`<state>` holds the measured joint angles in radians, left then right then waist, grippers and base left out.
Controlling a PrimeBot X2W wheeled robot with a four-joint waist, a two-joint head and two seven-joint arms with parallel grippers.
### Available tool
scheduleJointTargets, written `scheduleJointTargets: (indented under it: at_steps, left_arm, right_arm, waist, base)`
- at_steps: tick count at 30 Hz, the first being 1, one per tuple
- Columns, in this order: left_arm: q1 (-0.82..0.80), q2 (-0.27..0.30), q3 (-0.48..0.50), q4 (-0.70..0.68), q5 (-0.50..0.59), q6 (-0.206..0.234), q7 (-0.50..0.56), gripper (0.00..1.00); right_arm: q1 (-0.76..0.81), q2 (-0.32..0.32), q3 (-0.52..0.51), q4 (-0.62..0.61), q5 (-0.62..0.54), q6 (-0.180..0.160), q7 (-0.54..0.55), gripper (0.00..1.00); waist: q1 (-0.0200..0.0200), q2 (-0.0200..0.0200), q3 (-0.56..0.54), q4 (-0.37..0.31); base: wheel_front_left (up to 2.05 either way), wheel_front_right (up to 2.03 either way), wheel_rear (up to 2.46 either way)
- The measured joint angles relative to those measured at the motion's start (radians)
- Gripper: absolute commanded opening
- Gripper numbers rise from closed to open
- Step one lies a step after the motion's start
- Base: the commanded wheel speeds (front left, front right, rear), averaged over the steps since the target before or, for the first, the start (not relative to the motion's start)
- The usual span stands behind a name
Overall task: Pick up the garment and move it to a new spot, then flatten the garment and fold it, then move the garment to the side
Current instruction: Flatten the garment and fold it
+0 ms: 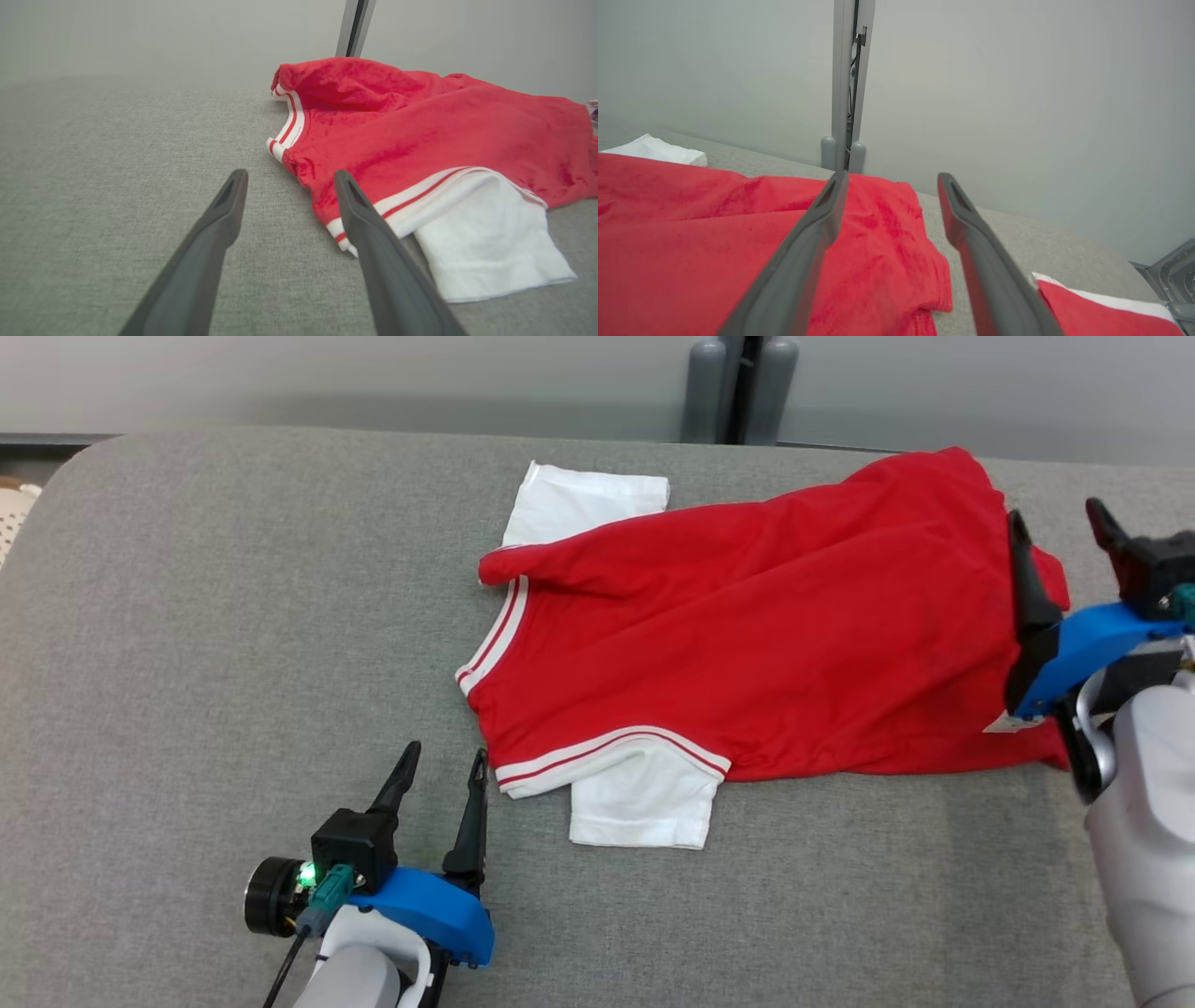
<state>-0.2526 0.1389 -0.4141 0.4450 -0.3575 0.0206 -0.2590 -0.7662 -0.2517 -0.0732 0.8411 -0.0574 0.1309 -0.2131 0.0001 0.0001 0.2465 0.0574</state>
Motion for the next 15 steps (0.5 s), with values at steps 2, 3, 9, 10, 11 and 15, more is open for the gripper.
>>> scheduleJointTargets:
  at_steps: [2,3,9,10,11,15]
  left_arm:
    - [-0.005,0.002,-0.005,0.03,-0.002,-0.005,0.014,1.0]
    - [-0.01,0.004,-0.009,0.044,-0.002,-0.01,0.021,1.0]
    - [-0.046,0.011,-0.025,0.142,-0.021,-0.042,0.092,1.0]
    - [-0.046,0.011,-0.025,0.142,-0.021,-0.042,0.092,1.0]
    - [-0.05,0.01,-0.026,0.154,-0.024,-0.045,0.105,1.0]
    - [-0.063,0.009,-0.031,0.207,-0.045,-0.052,0.168,1.0]
  right_arm:
    - [0.048,0.021,0.006,-0.036,0.017,0.0,-0.019,1.0]
    - [0.075,0.032,0.009,-0.058,0.021,0.0,-0.025,1.0]
    - [0.274,0.117,0.023,-0.225,0.052,0.0,-0.042,1.0]
    - [0.274,0.117,0.023,-0.225,0.052,0.0,-0.042,1.0]
    - [0.298,0.123,0.024,-0.25,0.053,0.0,-0.043,1.0]
    - [0.378,0.141,0.028,-0.331,0.049,0.0,-0.038,1.0]
  waist:
    - [0.0,0.0,-0.01,-0.015]
    - [-0.0001,0.0,-0.015,-0.023]
    - [-0.0001,0.0,-0.035,-0.086]
    - [-0.0001,0.0,-0.035,-0.086]
    - [-0.0001,0.0,-0.036,-0.095]
    - [-0.0002,0.0,-0.041,-0.127]
  base:
    - [0.0,0.0,0.0]
    - [0.0,0.0,0.0]
    - [0.0,0.0,0.0]
    - [0.0,0.0,0.0]
    - [0.0,0.0,0.0]
    - [0.0,0.0,0.0]
